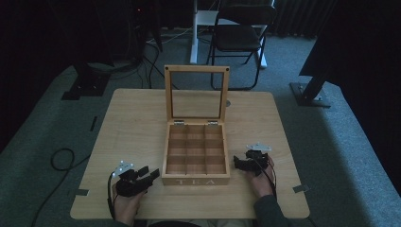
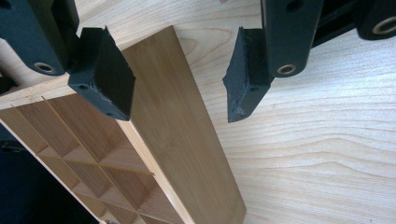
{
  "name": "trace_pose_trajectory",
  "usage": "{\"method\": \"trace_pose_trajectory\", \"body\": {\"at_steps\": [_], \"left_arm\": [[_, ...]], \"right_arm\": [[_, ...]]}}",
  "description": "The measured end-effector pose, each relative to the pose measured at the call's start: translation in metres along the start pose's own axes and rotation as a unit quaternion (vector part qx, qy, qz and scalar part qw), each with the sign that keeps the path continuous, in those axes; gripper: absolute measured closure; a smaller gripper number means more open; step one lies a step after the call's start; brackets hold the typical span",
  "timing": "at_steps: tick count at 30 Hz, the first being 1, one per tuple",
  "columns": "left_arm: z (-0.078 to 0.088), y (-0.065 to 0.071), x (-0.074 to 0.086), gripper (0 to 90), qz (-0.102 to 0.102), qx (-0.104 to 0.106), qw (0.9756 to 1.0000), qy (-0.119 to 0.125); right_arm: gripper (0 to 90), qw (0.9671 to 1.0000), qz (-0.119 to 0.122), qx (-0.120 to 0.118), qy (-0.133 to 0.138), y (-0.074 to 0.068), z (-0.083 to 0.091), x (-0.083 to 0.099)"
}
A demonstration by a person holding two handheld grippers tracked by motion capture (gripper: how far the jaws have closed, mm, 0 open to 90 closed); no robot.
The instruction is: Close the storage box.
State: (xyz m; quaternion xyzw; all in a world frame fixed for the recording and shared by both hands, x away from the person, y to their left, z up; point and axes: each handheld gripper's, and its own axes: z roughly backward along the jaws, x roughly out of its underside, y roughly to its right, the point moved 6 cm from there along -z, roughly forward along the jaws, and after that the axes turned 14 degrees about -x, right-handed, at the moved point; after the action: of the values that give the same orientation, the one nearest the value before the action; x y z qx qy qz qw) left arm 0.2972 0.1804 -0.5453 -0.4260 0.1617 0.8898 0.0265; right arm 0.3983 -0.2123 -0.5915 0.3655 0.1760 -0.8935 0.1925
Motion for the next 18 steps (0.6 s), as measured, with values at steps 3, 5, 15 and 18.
{"method": "trace_pose_trajectory", "body": {"at_steps": [3, 5, 15, 18], "left_arm": [[0.000, 0.000, 0.001, 42.6, 0.002, -0.002, 1.0000, -0.001], [0.002, 0.001, 0.000, 42.7, 0.005, -0.002, 1.0000, -0.001], [0.003, 0.002, -0.006, 42.7, -0.012, -0.012, 0.9998, 0.004], [0.006, 0.003, -0.012, 42.8, -0.017, -0.013, 0.9997, 0.012]], "right_arm": [[12.1, 1.0000, 0.000, 0.000, 0.000, 0.000, 0.000, 0.000], [12.1, 1.0000, 0.000, 0.000, 0.000, 0.000, 0.000, 0.000], [12.1, 1.0000, 0.000, 0.000, 0.000, 0.000, 0.000, 0.000], [12.1, 1.0000, 0.000, 0.000, 0.000, 0.000, 0.000, 0.000]]}}
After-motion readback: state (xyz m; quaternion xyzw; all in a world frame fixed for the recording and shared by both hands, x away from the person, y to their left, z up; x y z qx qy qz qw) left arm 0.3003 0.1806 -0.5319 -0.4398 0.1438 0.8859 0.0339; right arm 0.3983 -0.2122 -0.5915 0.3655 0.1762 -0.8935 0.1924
